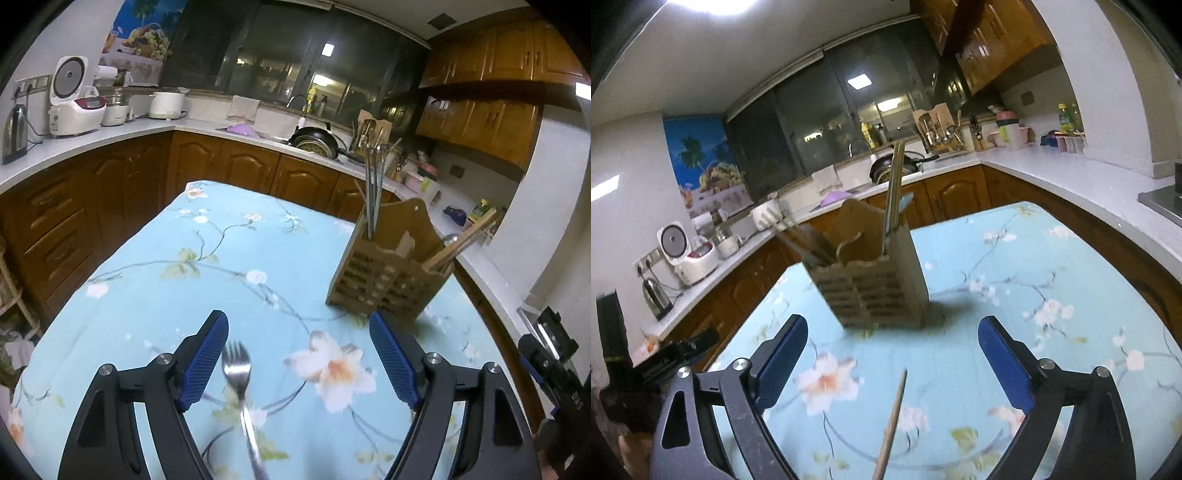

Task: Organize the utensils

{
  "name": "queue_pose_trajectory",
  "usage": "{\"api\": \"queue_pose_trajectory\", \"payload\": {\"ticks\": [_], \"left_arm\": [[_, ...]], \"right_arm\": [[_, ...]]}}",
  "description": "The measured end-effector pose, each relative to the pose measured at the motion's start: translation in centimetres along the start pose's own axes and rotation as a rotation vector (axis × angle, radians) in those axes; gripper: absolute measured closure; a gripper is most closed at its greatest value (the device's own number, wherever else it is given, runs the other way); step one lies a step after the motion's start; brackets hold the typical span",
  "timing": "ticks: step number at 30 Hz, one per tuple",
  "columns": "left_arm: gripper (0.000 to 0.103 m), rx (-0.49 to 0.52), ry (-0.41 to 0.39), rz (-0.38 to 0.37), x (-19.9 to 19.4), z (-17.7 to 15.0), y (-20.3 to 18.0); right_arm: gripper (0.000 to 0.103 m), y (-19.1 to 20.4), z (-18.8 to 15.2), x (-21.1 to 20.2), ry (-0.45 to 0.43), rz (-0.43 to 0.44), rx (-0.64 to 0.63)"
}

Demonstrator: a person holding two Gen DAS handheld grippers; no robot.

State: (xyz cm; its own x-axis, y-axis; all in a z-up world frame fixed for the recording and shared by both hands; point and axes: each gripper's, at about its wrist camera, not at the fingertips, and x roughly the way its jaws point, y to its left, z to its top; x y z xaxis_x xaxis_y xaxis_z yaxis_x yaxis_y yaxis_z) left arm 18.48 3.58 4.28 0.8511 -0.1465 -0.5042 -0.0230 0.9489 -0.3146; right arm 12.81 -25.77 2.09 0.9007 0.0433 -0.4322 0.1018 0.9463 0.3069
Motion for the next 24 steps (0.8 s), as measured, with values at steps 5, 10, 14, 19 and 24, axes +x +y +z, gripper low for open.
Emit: {"api": "queue_pose_trajectory", "payload": {"ticks": [5, 10, 14, 19, 24], "left_arm": [[0.024, 0.041, -0.022, -0.005, -3.0, -0.4, -0.7], [0.017, 0.081, -0.109, -0.005, -6.8, -0.4, -1.1], [0.004, 0.127, -0.195, -0.001, -9.9, -1.5, -1.3], [0.001, 0.201, -0.267, 0.023, -12.2, -4.9, -1.4], [0.001, 0.246, -0.237, 0.036, -12.4, -8.4, -1.1]], "right_arm": [[0.008, 0.7, 0.1, -1.7, -0.01, 0.012, -0.028], [0.002, 1.9, 0.9, -5.1, -0.107, 0.008, -0.066], [0.0, 2.9, 0.3, -7.4, -0.182, -0.006, -0.126], [0.0, 3.9, -2.5, -9.3, -0.261, -0.039, -0.223], [0.0, 4.0, -5.4, -10.1, -0.292, -0.07, -0.267]]}}
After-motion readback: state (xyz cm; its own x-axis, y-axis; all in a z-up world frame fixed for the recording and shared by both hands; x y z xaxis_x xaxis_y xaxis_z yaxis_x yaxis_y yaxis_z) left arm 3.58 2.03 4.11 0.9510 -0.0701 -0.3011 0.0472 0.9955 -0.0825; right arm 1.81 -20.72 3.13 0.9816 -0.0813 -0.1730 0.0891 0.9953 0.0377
